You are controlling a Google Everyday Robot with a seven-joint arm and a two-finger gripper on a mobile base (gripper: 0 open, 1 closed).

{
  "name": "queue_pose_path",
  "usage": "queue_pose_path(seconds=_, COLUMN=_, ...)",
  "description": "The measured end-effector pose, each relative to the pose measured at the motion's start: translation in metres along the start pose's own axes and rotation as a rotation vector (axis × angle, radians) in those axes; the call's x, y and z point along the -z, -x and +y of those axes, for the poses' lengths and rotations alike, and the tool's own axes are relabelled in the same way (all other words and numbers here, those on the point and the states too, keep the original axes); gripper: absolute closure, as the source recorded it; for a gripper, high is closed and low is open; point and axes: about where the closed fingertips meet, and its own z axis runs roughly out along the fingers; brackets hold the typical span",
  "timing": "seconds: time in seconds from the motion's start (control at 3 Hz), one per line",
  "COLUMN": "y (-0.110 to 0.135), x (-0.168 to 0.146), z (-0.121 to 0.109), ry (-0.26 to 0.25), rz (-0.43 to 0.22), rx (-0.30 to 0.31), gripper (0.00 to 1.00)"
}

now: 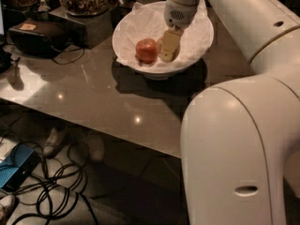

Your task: Pick apple from white bowl

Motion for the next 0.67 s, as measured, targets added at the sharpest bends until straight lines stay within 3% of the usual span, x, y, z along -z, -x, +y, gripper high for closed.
queue_pose_path(seconds=0.67, y=0.027, x=0.036, z=0.024, ry=0.006, rz=-0.086, rx=0.119, gripper=1.00)
